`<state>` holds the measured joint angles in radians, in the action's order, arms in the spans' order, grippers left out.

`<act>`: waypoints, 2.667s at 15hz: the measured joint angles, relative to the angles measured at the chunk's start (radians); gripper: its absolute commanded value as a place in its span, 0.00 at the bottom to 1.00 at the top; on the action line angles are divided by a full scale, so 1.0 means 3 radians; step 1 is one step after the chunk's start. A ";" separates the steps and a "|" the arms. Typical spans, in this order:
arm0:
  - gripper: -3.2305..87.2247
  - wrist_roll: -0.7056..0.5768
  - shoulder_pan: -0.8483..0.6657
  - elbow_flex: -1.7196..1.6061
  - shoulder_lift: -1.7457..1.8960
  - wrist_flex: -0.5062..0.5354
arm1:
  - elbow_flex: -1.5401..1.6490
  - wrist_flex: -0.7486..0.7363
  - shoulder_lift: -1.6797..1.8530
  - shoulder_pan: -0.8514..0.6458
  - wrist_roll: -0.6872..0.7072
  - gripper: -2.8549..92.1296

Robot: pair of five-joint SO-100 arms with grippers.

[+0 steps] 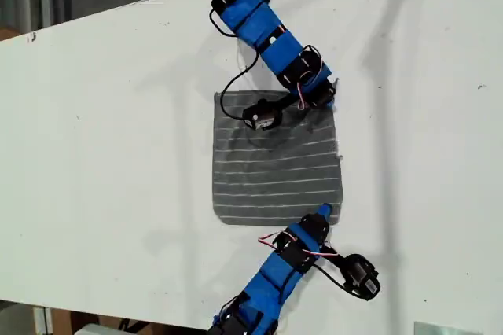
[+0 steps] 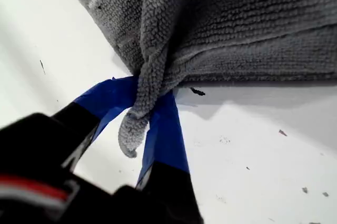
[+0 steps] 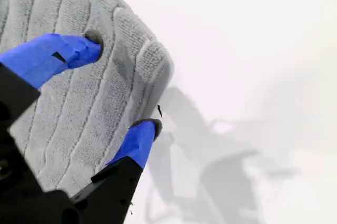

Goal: Grasp corners of a square towel and fold twice.

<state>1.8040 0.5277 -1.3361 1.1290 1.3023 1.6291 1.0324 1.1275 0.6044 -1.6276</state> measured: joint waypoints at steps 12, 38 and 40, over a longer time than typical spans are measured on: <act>0.22 0.0051 0.0112 0.0205 -0.0419 -0.0194 | -0.0874 0.0445 -0.0445 -0.0015 0.0486 0.03; 0.04 -0.1084 -0.0828 0.0184 0.1554 0.0956 | -0.0793 0.1790 0.1304 -0.1212 0.0956 0.03; 0.04 -0.1115 -0.1227 -0.0573 0.2030 0.0670 | -0.0501 0.1703 0.1427 -0.1626 0.1150 0.03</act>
<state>1.4696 0.1595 -1.5079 1.7380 1.5033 1.4788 1.5432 1.5555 0.1166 -1.2824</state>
